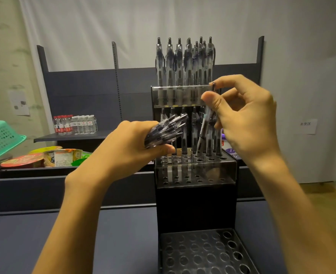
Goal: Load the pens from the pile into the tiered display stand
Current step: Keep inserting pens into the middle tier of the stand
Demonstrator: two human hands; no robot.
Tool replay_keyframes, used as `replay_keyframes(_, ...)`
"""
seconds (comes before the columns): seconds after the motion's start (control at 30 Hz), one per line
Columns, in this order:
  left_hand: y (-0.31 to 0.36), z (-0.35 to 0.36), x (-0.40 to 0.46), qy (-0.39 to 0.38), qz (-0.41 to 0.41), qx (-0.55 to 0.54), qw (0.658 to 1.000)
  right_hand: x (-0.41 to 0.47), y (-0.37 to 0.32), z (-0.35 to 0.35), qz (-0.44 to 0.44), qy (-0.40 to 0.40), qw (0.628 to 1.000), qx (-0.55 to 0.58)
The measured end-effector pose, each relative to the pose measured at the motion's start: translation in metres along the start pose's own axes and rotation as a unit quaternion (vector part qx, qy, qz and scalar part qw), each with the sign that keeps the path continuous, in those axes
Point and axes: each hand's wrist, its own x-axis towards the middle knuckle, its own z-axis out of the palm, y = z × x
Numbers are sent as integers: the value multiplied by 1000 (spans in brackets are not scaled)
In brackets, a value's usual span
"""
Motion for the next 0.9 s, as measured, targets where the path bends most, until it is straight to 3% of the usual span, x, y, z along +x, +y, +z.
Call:
replay_keyframes(0.4, 0, -1, 0, -7, 7, -2, 1000, -9, 5, 10, -46, -51, 979, -193)
replay_keyframes(0.63, -1, -2, -1, -4, 7, -16, 1000, -5, 4, 3, -27, -72, 988, -132)
replay_keyframes(0.9, 2, -3, -1, 7, 23, -44, 999, -2, -5, -5, 25, -206, 978, -15)
